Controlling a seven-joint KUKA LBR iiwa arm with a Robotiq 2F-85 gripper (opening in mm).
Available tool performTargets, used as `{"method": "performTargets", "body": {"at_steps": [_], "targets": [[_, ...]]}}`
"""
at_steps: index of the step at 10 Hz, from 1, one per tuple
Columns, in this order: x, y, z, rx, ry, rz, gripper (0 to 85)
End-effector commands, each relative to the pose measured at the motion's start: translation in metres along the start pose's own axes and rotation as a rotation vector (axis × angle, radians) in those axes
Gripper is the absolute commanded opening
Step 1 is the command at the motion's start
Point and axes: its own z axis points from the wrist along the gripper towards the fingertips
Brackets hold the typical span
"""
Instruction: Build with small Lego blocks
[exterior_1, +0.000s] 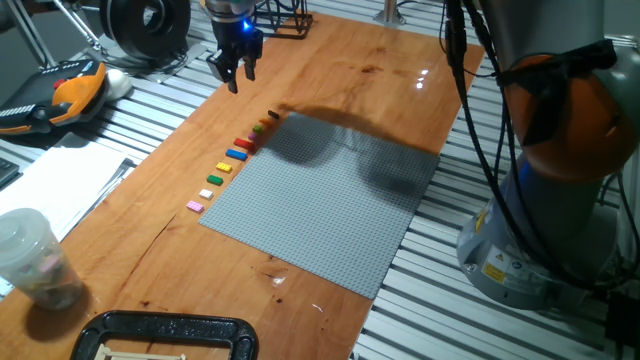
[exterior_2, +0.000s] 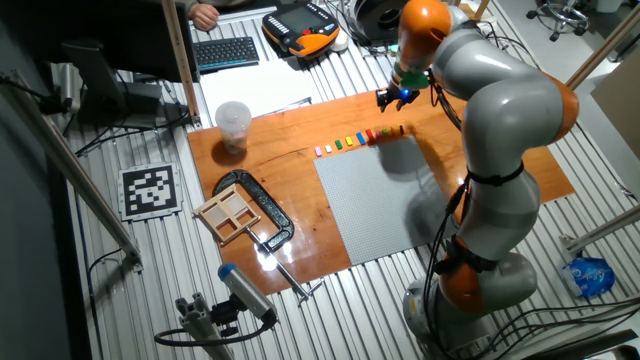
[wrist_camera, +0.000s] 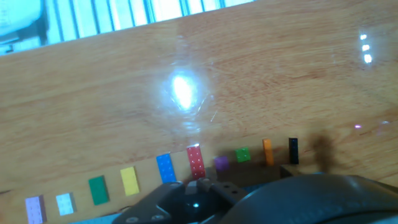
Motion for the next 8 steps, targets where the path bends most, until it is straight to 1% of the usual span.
{"method": "performTargets", "body": {"at_steps": [1, 2, 3, 4, 6, 7, 8], "targets": [[0.000, -0.001, 0.000, 0.009, 0.000, 0.008, 51.0], [0.000, -0.001, 0.000, 0.005, 0.014, 0.009, 51.0], [0.000, -0.001, 0.000, 0.002, 0.020, 0.013, 51.0], [0.000, -0.001, 0.000, 0.003, 0.013, 0.013, 51.0], [0.000, -0.001, 0.000, 0.010, 0.025, -0.011, 51.0], [-0.002, -0.006, 0.003, 0.010, 0.032, -0.024, 51.0], [-0.005, -0.013, 0.009, 0.010, 0.029, -0.040, 51.0]]}}
